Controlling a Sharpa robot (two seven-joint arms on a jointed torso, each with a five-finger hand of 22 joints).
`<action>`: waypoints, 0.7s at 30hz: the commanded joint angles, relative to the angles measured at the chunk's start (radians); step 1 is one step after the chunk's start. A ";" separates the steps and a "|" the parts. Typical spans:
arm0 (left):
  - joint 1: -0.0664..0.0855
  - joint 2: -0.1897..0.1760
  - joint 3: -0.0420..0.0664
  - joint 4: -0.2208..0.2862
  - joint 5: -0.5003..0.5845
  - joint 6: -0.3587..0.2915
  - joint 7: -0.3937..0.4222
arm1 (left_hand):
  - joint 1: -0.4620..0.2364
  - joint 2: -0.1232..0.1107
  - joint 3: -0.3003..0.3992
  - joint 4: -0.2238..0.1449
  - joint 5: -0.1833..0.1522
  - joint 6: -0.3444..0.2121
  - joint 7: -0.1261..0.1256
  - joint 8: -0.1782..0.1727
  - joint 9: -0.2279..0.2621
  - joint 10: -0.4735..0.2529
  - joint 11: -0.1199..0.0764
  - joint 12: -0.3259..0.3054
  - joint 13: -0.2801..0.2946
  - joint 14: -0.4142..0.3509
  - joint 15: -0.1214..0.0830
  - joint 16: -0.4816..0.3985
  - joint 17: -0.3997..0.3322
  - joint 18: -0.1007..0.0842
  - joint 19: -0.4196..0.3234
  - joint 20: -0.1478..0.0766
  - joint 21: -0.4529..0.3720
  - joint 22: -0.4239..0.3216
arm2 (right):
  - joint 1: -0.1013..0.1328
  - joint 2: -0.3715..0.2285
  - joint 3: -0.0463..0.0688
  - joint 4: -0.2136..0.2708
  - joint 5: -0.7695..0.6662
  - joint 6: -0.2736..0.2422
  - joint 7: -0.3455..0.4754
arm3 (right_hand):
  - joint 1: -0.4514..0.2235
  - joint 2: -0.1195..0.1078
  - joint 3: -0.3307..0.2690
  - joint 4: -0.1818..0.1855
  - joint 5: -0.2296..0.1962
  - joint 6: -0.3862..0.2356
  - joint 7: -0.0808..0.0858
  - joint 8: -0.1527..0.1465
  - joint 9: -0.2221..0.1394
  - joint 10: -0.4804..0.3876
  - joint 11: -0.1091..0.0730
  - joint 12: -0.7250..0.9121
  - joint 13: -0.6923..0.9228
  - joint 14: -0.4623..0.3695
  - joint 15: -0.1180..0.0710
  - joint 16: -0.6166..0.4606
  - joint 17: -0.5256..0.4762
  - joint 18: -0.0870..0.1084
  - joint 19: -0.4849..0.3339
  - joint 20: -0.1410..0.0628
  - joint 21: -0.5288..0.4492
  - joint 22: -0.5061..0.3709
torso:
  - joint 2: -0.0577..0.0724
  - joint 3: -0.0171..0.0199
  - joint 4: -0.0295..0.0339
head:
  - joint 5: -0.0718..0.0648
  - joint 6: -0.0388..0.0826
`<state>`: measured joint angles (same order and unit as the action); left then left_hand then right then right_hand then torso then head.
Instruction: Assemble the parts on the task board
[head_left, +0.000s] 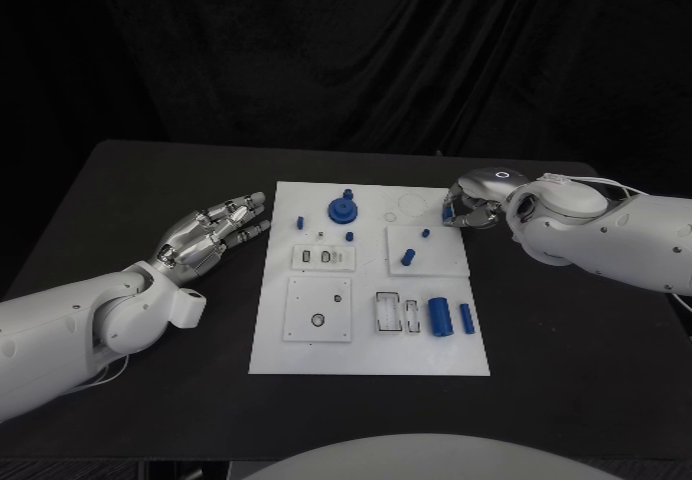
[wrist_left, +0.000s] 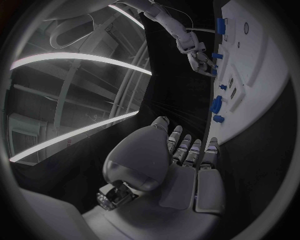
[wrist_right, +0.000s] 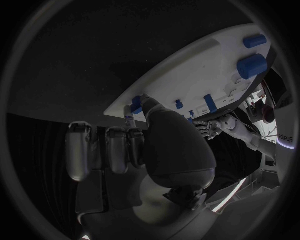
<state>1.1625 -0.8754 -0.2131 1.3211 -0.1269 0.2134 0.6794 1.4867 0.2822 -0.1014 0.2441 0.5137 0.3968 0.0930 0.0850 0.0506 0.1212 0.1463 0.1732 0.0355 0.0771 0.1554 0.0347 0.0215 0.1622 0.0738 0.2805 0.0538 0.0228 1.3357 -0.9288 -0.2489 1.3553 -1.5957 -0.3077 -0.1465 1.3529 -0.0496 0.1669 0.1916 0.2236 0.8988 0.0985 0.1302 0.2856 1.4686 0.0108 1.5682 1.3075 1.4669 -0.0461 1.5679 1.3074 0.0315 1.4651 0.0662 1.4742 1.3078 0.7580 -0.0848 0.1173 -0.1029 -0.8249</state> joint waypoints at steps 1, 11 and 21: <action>-0.002 0.002 0.001 0.001 0.001 0.014 0.091 | 0.006 -0.007 0.008 0.001 0.007 -0.004 0.005 -0.005 0.001 -0.007 0.002 0.000 0.000 -0.005 0.004 -0.006 -0.001 0.020 -0.007 0.001 -0.004 -0.001 | -0.003 0.001 0.001 -0.002 -0.006 -0.005 0.001 | 0.013 0.004 0.002 -0.008 0.016 0.021 -0.003 0.010 0.009 0.102 -0.003 0.003 0.263 0.104 -0.005 0.003 0.263 -0.004 0.048 -0.005 -0.002 0.226 | 0.000 -0.0003 0.0012 | 0.000 -0.001; -0.005 0.002 0.001 -0.001 0.001 0.015 0.090 | 0.006 -0.007 0.008 0.001 0.007 -0.004 0.005 -0.005 0.001 -0.007 0.002 0.000 0.000 -0.005 0.004 -0.006 -0.001 0.020 -0.007 0.001 -0.004 -0.001 | -0.004 -0.001 0.001 0.001 -0.006 -0.044 0.009 | 0.044 0.023 0.016 -0.036 0.057 0.093 -0.017 0.051 0.052 0.102 -0.015 0.003 0.263 0.104 -0.014 0.003 0.263 -0.005 0.049 -0.013 -0.002 0.227 | 0.000 -0.0004 0.0002 | 0.003 -0.003; -0.007 -0.003 0.001 0.000 0.001 0.014 0.089 | 0.007 -0.007 0.010 -0.001 0.008 -0.005 0.005 -0.006 0.000 -0.008 0.002 0.000 -0.001 -0.005 0.004 -0.006 -0.001 0.020 -0.007 0.001 -0.004 -0.001 | 0.013 -0.036 0.003 0.102 -0.006 -0.157 0.008 | 0.057 0.025 0.023 -0.054 0.114 0.110 -0.018 0.063 0.079 0.102 -0.014 0.003 0.263 0.104 -0.016 0.003 0.263 -0.006 0.053 -0.017 0.003 0.229 | 0.000 -0.0004 -0.0001 | 0.013 -0.001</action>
<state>1.1568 -0.8790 -0.2130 1.3184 -0.1269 0.2162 0.6794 1.4897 0.2792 -0.0958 0.2441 0.5177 0.3969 0.0930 0.0851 0.0504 0.1211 0.1462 0.1731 0.0355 0.0772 0.1554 0.0347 0.0215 0.1622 0.0738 0.2805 0.0538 0.0227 1.3387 -0.9605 -0.2476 1.4309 -1.5957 -0.3838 -0.1393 1.4066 -0.0319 0.1890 0.1418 0.3330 0.9913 0.0903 0.1869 0.3343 1.4668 -0.0020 1.5681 1.3074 1.4640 -0.0561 1.5679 1.3075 0.0316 1.4688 0.0552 1.4742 1.3076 0.7579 -0.0850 0.1174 -0.0930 -0.8263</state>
